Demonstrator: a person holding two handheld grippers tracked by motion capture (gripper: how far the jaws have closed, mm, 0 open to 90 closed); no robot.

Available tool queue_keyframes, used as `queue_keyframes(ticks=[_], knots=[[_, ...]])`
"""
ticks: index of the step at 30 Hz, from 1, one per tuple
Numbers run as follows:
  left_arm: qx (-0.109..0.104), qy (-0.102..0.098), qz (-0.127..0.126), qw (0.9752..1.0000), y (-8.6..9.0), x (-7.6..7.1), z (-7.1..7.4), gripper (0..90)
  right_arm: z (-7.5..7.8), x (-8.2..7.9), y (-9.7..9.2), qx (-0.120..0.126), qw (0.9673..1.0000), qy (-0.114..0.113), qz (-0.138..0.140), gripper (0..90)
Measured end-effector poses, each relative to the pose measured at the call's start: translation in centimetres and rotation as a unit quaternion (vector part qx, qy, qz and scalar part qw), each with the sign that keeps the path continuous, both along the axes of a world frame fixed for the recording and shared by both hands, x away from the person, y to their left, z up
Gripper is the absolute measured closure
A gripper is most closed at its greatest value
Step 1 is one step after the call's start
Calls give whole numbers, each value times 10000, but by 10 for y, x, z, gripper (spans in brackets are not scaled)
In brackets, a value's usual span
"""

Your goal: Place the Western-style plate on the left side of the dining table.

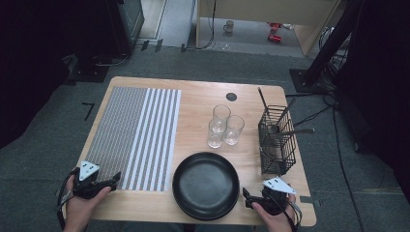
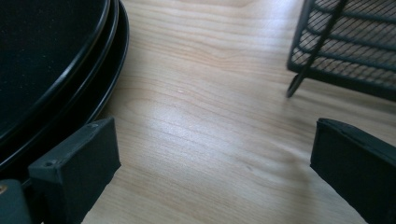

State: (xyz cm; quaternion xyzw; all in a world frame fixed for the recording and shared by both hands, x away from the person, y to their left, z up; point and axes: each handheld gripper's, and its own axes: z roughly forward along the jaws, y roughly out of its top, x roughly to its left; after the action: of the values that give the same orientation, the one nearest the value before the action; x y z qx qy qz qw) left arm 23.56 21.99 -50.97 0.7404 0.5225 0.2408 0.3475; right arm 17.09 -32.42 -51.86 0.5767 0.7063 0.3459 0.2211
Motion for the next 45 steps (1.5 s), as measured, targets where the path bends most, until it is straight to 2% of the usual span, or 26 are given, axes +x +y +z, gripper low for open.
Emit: queue_keyframes(ticks=[3, 7, 11, 14, 20, 32, 45], knots=[[11, -47, 1, 10000, -2, -2, 4, 144, 5, -3, -1, 18, 10000, -53, -7, 11], [3, -92, -17, 10000, -6, -5, 8, 144, 15, -5, 0, 191, 9997, -139, 86, 11], [-22, -97, -103, 9999, -11, -9, 11, 143, 26, -6, 5, 146, 9994, -268, 154, 11], [-172, -98, -177, 9996, -17, -13, 15, 144, 36, -8, 11, 129, 9991, -344, 215, 11], [-214, -129, -233, 9994, -23, -16, 21, 144, 48, -9, 16, 161, 9982, -518, 253, 11], [-273, -173, -414, 9986, -41, -18, 27, 144, 61, -7, 24, 167, 9973, -655, 300, 11], [-365, -217, -640, 9970, -59, -19, 32, 144, 64, -3, 35, 198, 9967, -680, 384, 11]])
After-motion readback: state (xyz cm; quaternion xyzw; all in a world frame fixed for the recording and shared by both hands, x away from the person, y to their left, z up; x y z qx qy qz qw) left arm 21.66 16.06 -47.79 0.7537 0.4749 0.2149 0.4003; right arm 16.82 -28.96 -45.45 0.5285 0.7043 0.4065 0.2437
